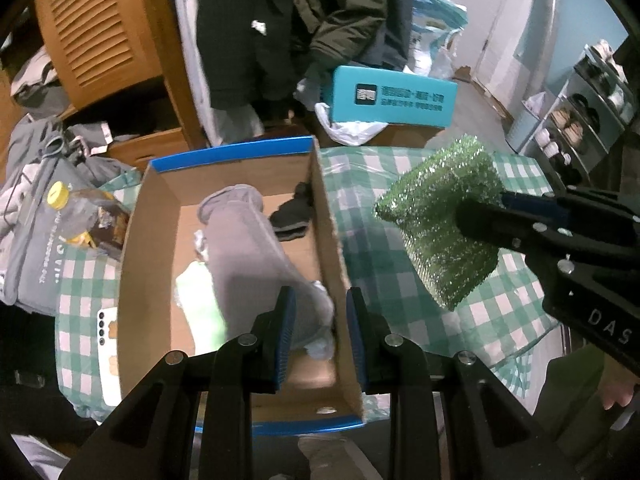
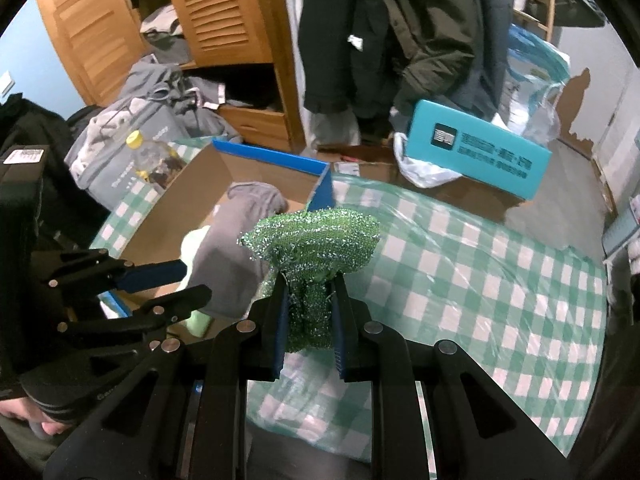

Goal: Organize soft objects
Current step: 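Carry the scrubber with the right tool over the box and open the gripper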

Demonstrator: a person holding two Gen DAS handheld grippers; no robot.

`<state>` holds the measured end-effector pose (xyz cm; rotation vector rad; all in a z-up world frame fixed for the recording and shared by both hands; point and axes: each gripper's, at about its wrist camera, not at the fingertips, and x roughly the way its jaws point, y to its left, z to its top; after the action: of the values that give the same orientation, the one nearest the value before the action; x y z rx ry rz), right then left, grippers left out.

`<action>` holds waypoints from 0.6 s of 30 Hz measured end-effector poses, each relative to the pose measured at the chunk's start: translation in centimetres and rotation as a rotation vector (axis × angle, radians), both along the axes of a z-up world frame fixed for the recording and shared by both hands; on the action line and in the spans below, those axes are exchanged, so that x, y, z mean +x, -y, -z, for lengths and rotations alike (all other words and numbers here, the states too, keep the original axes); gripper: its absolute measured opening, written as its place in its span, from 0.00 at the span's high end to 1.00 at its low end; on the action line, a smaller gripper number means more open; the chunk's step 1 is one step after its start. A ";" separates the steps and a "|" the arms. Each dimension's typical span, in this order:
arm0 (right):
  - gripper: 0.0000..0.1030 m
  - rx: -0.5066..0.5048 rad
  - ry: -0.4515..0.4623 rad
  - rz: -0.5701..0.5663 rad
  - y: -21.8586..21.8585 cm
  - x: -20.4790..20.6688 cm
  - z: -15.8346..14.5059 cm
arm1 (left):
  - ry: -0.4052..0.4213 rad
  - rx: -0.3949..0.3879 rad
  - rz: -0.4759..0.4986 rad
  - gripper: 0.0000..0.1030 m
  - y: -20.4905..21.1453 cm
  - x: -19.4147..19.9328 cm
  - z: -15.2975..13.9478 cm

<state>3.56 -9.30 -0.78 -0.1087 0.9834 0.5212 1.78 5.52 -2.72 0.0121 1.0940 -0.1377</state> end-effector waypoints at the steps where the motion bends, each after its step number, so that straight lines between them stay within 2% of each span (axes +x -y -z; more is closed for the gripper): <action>1: 0.84 0.000 -0.001 -0.006 -0.4 0.0 0.0 | 0.002 0.000 -0.007 0.75 -0.4 -0.1 -0.1; 18: 0.84 -0.011 -0.056 -0.104 -7.0 0.6 2.0 | -0.010 0.004 -0.121 0.75 -6.8 -0.1 1.0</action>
<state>4.19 -2.34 -2.79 -0.1562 1.0396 0.6170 1.64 12.27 -3.73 -0.0510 1.1016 -0.0271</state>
